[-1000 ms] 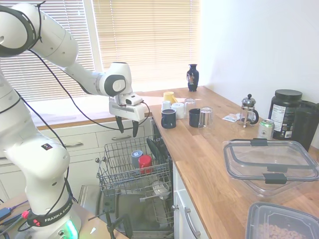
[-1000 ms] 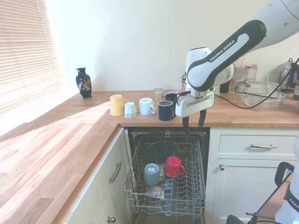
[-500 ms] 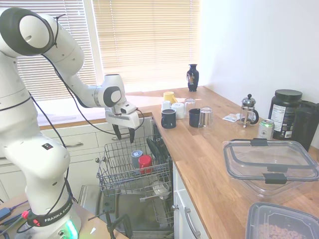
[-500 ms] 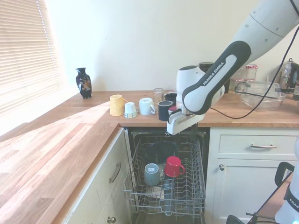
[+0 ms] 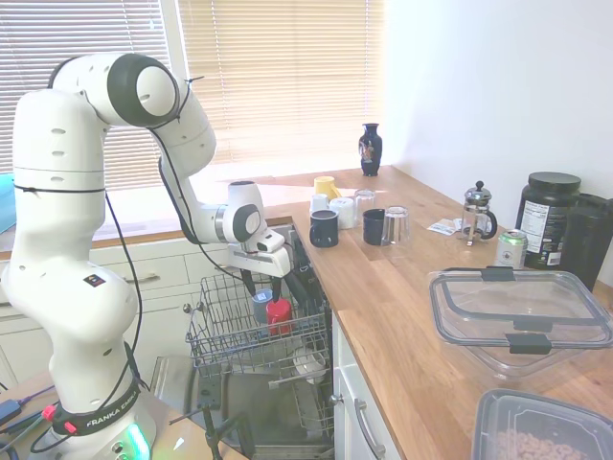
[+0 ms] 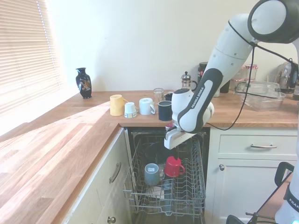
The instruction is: Move a mug from dishwasher to table
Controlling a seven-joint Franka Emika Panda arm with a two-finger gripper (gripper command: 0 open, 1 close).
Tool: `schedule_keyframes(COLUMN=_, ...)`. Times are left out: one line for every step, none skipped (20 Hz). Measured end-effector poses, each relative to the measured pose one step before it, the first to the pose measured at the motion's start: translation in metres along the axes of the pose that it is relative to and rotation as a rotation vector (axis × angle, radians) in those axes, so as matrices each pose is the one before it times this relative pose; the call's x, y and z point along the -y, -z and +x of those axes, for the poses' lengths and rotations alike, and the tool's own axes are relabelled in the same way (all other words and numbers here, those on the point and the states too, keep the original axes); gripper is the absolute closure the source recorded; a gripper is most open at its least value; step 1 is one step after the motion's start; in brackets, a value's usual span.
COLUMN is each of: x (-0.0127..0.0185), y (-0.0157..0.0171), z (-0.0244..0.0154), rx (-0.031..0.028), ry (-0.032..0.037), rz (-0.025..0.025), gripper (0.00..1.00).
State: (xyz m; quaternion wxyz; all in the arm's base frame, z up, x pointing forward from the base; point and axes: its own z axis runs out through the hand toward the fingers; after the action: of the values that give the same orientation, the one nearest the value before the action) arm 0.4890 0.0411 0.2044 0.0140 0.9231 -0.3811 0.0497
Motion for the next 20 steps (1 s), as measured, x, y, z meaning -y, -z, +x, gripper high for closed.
schedule_keyframes(x=0.00174, y=-0.00434, z=0.00160, rx=0.00430, ry=0.00826, rz=0.00588, gripper=0.00)
schedule_keyframes(x=0.00096, y=-0.00468, z=0.00087, rx=0.00480, ry=0.00956, rz=0.00514, gripper=0.00)
schedule_keyframes(x=0.00014, y=-0.00460, z=0.00003, rx=0.00435, ry=0.01027, rz=0.00408, gripper=0.00)
schedule_keyframes(x=-0.00009, y=-0.00519, z=-0.00105, rx=0.00586, ry=0.00939, rz=0.00273, gripper=0.00)
schedule_keyframes(x=-0.00004, y=-0.00542, z=-0.00166, rx=0.00529, ry=0.01120, rz=0.00207, gripper=0.00)
schedule_keyframes(x=0.00007, y=-0.00521, z=-0.00161, rx=0.00330, ry=0.00995, rz=0.00271, gripper=0.00)
schedule_keyframes(x=-0.00017, y=-0.00510, z=-0.00154, rx=0.00259, ry=0.01031, rz=0.00060, gripper=0.00)
schedule_keyframes(x=-0.00038, y=-0.00450, z=-0.00073, rx=-0.00119, ry=0.00863, rz=0.00274, gripper=0.00)
schedule_keyframes(x=-0.00106, y=-0.00423, z=-0.00004, rx=-0.00311, ry=0.00698, rz=0.00099, gripper=0.00)
schedule_keyframes(x=-0.00146, y=-0.00432, z=0.00014, rx=-0.00180, ry=0.00402, rz=0.00025, gripper=0.00)
schedule_keyframes(x=-0.00148, y=-0.00454, z=0.00028, rx=0.00069, ry=0.00152, rz=0.00261, gripper=0.00)
schedule_keyframes(x=-0.00151, y=-0.00477, z=0.00037, rx=0.00194, ry=0.00180, rz=0.00288, gripper=0.00)
schedule_keyframes(x=-0.00129, y=-0.00401, z=0.00115, rx=0.00229, ry=0.00377, rz=0.00151, gripper=0.00)
schedule_keyframes(x=-0.00069, y=-0.00357, z=0.00184, rx=-0.00003, ry=0.00371, rz=0.00305, gripper=0.00)
schedule_keyframes(x=-0.00072, y=-0.00353, z=0.00180, rx=0.00154, ry=0.00413, rz=0.00158, gripper=0.00)
schedule_keyframes(x=-0.00095, y=-0.00345, z=0.00211, rx=0.00066, ry=0.00398, rz=0.00080, gripper=0.00)
schedule_keyframes(x=-0.00108, y=-0.00305, z=0.00259, rx=-0.00121, ry=0.00503, rz=0.00291, gripper=0.00)
schedule_keyframes(x=-0.00097, y=-0.00311, z=0.00250, rx=0.00048, ry=0.00422, rz=0.00120, gripper=0.00)
schedule_keyframes(x=-0.00070, y=-0.00257, z=0.00264, rx=0.00063, ry=0.00434, rz=0.00105, gripper=0.00)
schedule_keyframes(x=-0.00054, y=-0.00173, z=0.00271, rx=0.00027, ry=0.00200, rz=0.00132, gripper=0.00)
